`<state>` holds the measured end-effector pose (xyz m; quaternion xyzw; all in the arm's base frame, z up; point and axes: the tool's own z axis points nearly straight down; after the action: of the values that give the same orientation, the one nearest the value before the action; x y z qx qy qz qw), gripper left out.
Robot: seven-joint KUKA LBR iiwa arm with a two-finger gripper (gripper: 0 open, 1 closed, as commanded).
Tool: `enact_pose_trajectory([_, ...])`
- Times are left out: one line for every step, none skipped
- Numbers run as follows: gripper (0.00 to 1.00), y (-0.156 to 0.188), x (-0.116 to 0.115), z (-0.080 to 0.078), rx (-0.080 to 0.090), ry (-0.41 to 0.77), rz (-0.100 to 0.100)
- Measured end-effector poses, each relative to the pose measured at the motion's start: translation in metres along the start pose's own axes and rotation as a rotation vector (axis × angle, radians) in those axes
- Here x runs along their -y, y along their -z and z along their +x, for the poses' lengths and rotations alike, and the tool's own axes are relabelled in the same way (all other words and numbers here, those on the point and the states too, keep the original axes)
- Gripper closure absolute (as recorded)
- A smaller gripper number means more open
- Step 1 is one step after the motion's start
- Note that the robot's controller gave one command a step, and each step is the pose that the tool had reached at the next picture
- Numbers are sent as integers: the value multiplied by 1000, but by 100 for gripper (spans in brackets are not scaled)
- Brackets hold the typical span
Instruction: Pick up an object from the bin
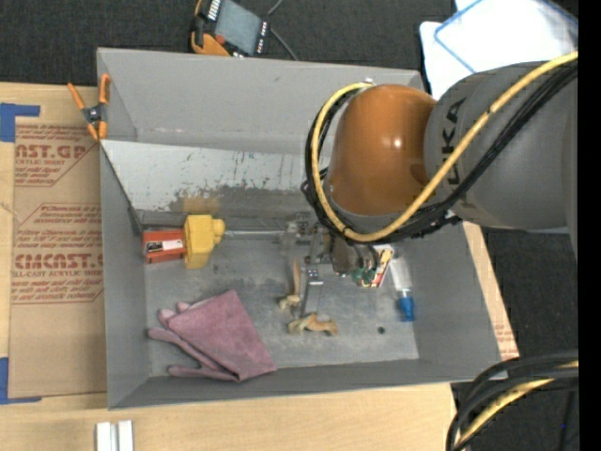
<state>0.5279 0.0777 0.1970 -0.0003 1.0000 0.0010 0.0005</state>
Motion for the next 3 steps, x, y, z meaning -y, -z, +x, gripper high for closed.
enact_pose_trajectory([0,0,0,0,0,0,0])
enact_pose_trajectory([0,-18,-13,5,14,-16,0])
enact_pose_trajectory([0,-18,-31,6,6,-139,-1])
